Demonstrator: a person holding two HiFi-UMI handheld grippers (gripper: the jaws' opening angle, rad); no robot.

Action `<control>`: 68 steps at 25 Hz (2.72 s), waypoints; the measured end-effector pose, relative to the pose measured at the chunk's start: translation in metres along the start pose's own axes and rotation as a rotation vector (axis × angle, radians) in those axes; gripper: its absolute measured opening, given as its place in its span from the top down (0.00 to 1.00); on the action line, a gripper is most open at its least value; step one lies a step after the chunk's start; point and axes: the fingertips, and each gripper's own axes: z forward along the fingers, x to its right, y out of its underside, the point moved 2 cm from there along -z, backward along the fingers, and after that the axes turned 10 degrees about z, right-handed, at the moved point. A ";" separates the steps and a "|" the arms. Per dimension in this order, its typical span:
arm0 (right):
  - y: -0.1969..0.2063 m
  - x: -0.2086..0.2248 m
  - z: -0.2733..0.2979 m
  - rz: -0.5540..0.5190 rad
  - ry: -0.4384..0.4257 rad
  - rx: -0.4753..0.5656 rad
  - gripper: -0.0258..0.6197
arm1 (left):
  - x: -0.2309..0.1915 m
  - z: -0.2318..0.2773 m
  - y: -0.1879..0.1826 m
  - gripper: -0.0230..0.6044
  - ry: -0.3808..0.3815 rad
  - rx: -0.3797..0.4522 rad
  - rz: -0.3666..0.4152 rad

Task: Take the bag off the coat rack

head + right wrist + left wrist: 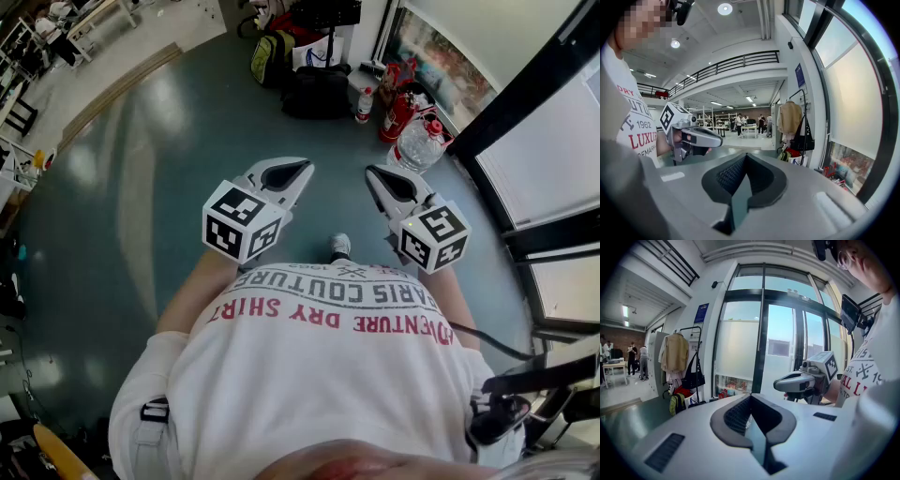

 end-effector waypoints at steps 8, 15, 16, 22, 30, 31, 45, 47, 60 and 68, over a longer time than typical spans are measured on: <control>0.006 -0.002 0.000 0.017 0.005 -0.007 0.96 | 0.000 -0.005 0.003 0.96 0.002 0.001 -0.010; 0.013 -0.005 0.001 0.028 0.000 -0.002 0.96 | 0.002 -0.006 0.008 0.96 0.019 0.015 -0.031; 0.012 -0.006 0.001 0.027 0.000 0.002 0.96 | 0.001 -0.007 0.008 0.96 0.019 0.017 -0.032; 0.008 -0.008 0.002 0.022 0.005 0.004 0.96 | 0.000 -0.008 0.007 0.96 0.018 0.012 -0.046; 0.014 0.006 0.006 0.039 0.002 0.004 0.96 | -0.006 0.006 0.013 0.96 0.020 0.008 -0.082; 0.016 0.013 0.007 0.042 0.000 0.003 0.96 | -0.006 0.013 0.014 0.96 0.020 0.009 -0.083; 0.029 0.049 0.028 0.100 0.000 -0.034 0.96 | -0.021 0.050 0.026 0.96 0.056 -0.037 -0.102; 0.031 0.071 0.035 0.118 0.004 -0.044 0.96 | -0.027 0.071 0.029 0.96 0.065 -0.050 -0.113; -0.045 0.272 0.085 0.143 0.011 -0.006 0.96 | -0.112 0.260 -0.058 0.96 0.083 0.061 -0.167; -0.111 0.361 0.115 0.126 -0.019 0.049 0.96 | -0.166 0.337 -0.114 0.96 0.089 0.089 -0.129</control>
